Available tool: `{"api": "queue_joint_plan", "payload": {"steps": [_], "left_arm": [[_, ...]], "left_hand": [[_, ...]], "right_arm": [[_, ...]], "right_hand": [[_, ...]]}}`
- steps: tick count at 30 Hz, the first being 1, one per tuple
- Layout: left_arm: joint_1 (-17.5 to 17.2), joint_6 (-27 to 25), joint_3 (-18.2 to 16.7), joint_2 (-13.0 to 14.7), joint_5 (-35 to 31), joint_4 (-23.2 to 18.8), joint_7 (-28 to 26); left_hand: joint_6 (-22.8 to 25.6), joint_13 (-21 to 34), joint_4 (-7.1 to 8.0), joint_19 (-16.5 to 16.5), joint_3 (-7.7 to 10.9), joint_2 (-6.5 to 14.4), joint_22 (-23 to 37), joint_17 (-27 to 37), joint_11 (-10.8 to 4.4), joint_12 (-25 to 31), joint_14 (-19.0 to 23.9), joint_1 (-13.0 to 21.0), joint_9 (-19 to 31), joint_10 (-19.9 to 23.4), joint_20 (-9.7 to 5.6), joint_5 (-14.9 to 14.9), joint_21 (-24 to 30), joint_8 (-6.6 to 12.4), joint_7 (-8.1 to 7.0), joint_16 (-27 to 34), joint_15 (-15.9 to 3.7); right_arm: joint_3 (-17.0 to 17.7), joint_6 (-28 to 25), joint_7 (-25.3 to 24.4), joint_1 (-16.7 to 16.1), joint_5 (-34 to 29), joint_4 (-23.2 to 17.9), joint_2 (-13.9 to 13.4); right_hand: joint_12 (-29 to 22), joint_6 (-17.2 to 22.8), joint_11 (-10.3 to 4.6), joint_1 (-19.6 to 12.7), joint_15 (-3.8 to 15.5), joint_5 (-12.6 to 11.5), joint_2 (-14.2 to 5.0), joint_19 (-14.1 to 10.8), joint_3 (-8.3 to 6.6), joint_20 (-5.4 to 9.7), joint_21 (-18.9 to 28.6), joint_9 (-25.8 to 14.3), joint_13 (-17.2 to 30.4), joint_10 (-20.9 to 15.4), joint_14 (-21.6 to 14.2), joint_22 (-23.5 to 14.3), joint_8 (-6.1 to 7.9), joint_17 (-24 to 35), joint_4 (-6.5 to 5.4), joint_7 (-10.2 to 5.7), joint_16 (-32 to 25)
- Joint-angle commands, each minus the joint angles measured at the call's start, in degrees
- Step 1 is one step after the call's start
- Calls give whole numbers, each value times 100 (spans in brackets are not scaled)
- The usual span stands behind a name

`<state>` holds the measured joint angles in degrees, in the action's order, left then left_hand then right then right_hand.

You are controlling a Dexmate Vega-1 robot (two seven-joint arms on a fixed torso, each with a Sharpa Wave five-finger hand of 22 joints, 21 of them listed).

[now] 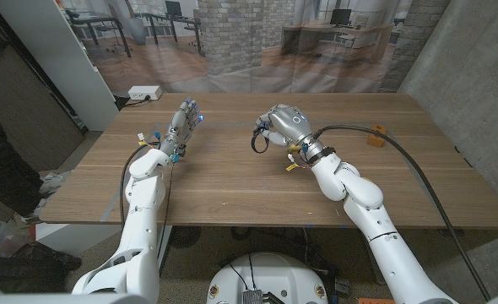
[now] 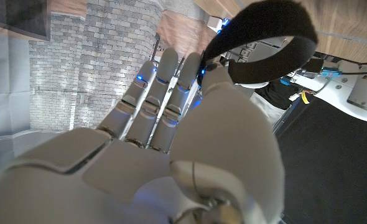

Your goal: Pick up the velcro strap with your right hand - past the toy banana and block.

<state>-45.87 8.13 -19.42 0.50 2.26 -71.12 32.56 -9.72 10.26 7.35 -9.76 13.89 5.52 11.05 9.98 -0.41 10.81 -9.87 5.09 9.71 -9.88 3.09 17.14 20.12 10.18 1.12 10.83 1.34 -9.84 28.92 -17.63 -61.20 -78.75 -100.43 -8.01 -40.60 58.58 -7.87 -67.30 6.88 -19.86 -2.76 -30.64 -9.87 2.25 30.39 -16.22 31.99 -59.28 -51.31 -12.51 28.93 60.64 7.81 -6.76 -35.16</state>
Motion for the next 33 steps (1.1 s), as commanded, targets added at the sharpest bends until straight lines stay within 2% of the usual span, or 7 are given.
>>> {"api": "queue_joint_plan", "payload": {"steps": [1, 14, 20, 25, 33], "left_arm": [[60, 41, -41, 48, 25, 103, 86], [167, 65, -79, 129, 54, 268, 268], [251, 107, -109, 177, 63, 425, 371], [319, 133, -134, 225, 50, 565, 454], [383, 146, -169, 292, 27, 723, 608]], "left_hand": [[-718, 27, -5, -542, -15, 22, 21, 18, 0, 18, -1285, 58, 11, -1051, -13, 28, -20, 18, 21, 20, 9], [-716, 27, -5, -534, -24, 24, 23, 18, 31, 21, -1284, 63, 12, -1044, -12, 27, -33, 19, 24, 20, 13], [-718, 27, -5, -535, -29, 27, 23, 18, 0, 14, -1285, 67, 11, -1060, -10, 27, -44, 18, 24, 20, 11], [-719, 27, -5, -534, -32, 29, 24, 18, 21, 13, -1285, 69, 12, -1065, -8, 27, -51, 19, 26, 20, 13], [-718, 27, -5, -529, -38, 32, 25, 18, 11, 18, -1284, 74, 12, -1053, -13, 26, -62, 19, 22, 21, 11]], "right_arm": [[-41, -208, -245, -1, -109, -52, 49], [-43, -593, -454, -102, -313, -236, 136], [-54, -789, -511, -148, -408, -303, 185], [-87, -935, -570, -149, -491, -300, 221], [-162, -1112, -645, -118, -599, -226, 240]], "right_hand": [[-44, 143, -44, -80, 581, 5, -115, 33, 3, 6, 49, -9, 23, -73, -66, -12, 379, 25, -36, 69, 28], [-61, 155, -57, -74, 578, 20, -116, 34, 16, 23, 90, 17, 43, -87, -96, -5, 409, 78, -39, 67, 73], [-62, 155, -68, -75, 580, 25, -124, 35, 16, 25, 107, 28, 45, -89, -108, -2, 419, 98, -41, 75, 95], [-58, 145, -31, -74, 580, 32, -121, 49, 20, 21, 119, 41, 32, -98, -122, 1, 423, 118, -40, 67, 115], [-55, 152, -59, -66, 579, 39, -122, 50, 25, 20, 146, 59, 34, -94, -129, 6, 441, 142, -43, 62, 158]]}}
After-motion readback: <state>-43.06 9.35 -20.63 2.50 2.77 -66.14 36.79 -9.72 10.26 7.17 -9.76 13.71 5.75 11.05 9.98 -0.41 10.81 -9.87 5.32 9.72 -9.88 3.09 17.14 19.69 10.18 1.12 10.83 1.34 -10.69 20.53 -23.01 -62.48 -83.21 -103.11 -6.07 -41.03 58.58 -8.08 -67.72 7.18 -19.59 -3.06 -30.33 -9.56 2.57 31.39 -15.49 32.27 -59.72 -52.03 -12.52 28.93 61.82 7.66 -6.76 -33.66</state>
